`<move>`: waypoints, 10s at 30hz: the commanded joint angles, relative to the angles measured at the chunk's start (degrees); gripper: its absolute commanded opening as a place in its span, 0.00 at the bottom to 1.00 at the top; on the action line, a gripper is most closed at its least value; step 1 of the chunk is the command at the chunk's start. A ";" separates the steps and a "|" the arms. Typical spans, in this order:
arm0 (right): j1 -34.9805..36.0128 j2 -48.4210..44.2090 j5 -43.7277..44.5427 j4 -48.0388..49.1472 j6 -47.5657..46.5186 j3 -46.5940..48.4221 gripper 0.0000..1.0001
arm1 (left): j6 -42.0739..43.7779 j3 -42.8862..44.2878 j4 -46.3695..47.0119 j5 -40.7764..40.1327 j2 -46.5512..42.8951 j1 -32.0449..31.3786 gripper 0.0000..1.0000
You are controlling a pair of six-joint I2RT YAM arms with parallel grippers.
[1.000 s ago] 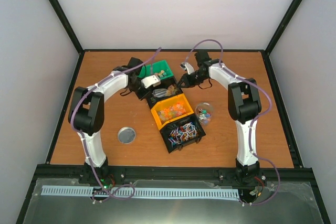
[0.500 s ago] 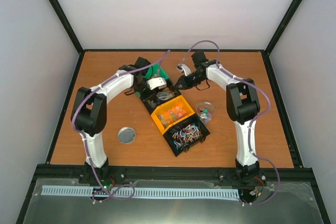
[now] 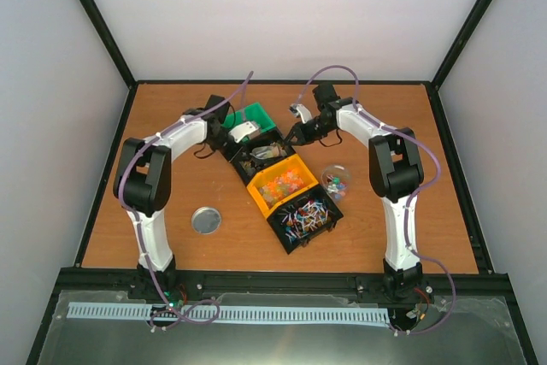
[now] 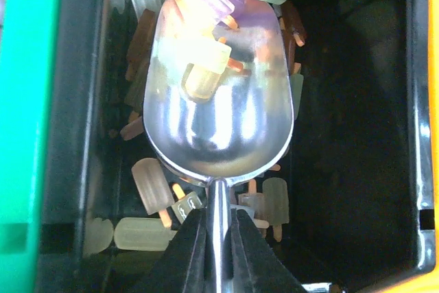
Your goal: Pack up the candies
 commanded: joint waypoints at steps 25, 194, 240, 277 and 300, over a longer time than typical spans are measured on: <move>1.35 2.74 2.33 -1.35 -3.07 -2.34 0.15 | -0.09 -22.78 25.83 5.65 -17.49 3.73 0.01; -24.66 -26.43 -10.58 -15.77 -33.15 -15.50 1.00 | -17.84 -10.18 8.09 -13.48 -12.00 27.08 0.02; -1.48 -56.81 6.72 -28.98 -75.63 -56.85 0.92 | -11.72 7.55 -12.51 -5.80 -12.21 27.07 0.76; 9.10 -28.73 3.76 -0.66 -45.05 -27.57 0.95 | 3.34 -11.86 -13.97 0.84 -31.45 27.07 0.75; -31.19 -13.50 5.84 -31.34 -97.21 -7.61 0.91 | 9.86 -12.00 -18.99 2.66 -29.87 26.66 0.75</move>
